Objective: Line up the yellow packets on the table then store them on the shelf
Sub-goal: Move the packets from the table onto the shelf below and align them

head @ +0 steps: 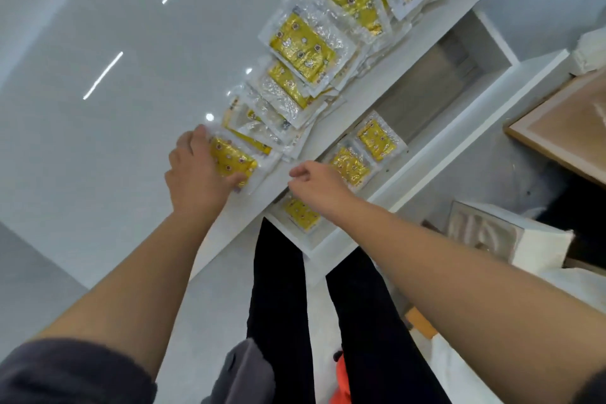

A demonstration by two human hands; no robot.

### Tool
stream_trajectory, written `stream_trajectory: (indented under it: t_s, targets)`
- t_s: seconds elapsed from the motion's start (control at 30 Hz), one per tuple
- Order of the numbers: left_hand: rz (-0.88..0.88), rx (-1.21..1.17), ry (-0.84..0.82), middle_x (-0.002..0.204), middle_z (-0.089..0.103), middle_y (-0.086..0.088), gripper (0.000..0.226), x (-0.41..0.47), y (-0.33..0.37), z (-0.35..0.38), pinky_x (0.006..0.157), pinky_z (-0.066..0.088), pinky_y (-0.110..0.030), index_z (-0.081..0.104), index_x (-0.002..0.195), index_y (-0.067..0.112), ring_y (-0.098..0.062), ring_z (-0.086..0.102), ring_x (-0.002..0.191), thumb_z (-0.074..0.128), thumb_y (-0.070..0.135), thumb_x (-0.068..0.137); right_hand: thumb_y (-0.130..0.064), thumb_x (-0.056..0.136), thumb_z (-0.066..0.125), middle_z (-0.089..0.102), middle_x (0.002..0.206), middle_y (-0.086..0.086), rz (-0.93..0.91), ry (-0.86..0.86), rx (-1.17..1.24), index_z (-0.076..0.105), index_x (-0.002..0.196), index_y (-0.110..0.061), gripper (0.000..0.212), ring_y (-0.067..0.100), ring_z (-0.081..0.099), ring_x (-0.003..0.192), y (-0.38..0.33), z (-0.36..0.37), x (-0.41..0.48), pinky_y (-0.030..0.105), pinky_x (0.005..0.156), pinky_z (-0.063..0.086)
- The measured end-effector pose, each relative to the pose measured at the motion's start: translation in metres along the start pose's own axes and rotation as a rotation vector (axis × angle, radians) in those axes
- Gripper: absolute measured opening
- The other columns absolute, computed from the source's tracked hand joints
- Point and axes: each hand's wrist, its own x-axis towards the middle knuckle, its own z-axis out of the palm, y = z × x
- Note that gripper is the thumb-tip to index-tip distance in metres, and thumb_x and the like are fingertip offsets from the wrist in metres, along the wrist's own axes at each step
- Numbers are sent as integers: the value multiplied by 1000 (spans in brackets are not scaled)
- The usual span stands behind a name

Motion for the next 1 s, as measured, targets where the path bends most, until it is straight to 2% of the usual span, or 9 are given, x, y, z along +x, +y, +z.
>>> stream_trajectory:
  t_s: [0.1, 0.23, 0.33, 0.4, 0.6, 0.7, 0.77, 0.87, 1.0]
  targets:
    - [152, 43, -8, 135, 38, -12, 97, 20, -6, -3, 92, 39, -50, 29, 143, 20, -36, 40, 120, 84, 40, 66, -15, 90, 58, 58, 122, 3, 209, 58, 382, 51, 132, -16, 43, 18, 60, 104, -13, 32, 12, 36, 88, 55]
    - [154, -96, -109, 121, 54, -4, 77, 47, -2, -10, 93, 41, -46, 43, 128, 20, -28, 52, 111, 84, 38, 66, -14, 90, 62, 60, 105, 6, 351, 166, 719, 57, 121, -13, 31, 19, 59, 89, -28, 62, 28, 30, 66, 49]
    - [129, -176, -199, 99, 60, -7, 40, 62, -1, -18, 81, 48, -43, 57, 102, 12, -28, 58, 92, 78, 34, 75, -20, 91, 62, 56, 87, 5, 367, 222, 704, 60, 95, -17, 6, 19, 54, 77, -37, 71, 34, 32, 63, 44]
    - [135, -227, -264, 89, 62, -10, 29, 68, -3, -25, 73, 47, -40, 61, 93, 9, -28, 59, 84, 71, 33, 80, -21, 93, 61, 56, 80, 4, 370, 250, 685, 58, 83, -19, 11, 18, 54, 71, -39, 70, 34, 33, 65, 45]
    - [0, -532, -561, 84, 62, -10, 13, 67, -21, -50, 68, 49, -36, 57, 82, 13, -23, 59, 75, 68, 19, 85, -18, 92, 64, 62, 86, 6, 322, 77, 730, 63, 91, -15, 4, 16, 58, 70, -38, 64, 19, 30, 65, 49]
    - [-74, -573, -670, 79, 63, -7, 18, 61, -29, -66, 64, 50, -31, 55, 77, 15, -22, 60, 71, 72, 13, 84, -29, 89, 68, 65, 93, 1, 313, -82, 584, 60, 100, -16, 19, 13, 64, 79, -36, 57, 4, 32, 76, 52]
    - [73, -437, -694, 65, 53, 1, 30, 59, -31, -77, 54, 41, -24, 47, 69, 16, -14, 50, 58, 74, 13, 82, -39, 85, 71, 61, 110, 0, 244, -53, 320, 53, 116, -18, 41, 15, 61, 97, -36, 50, -5, 33, 83, 49]
    - [330, -304, -772, 54, 46, 11, 32, 54, -16, -95, 50, 36, -17, 47, 68, 18, -5, 41, 51, 76, 13, 80, -38, 79, 77, 48, 134, -2, 70, 24, 230, 33, 143, -25, 79, 17, 48, 123, -38, 32, -13, 37, 100, 43]
    - [534, -279, -909, 73, 67, -1, 14, 51, 19, -109, 61, 49, -23, 64, 81, 23, -8, 61, 64, 76, 16, 80, -35, 77, 79, 44, 146, -4, -65, -244, 201, 25, 149, -27, 91, 12, 38, 136, -46, 1, -19, 33, 106, 37]
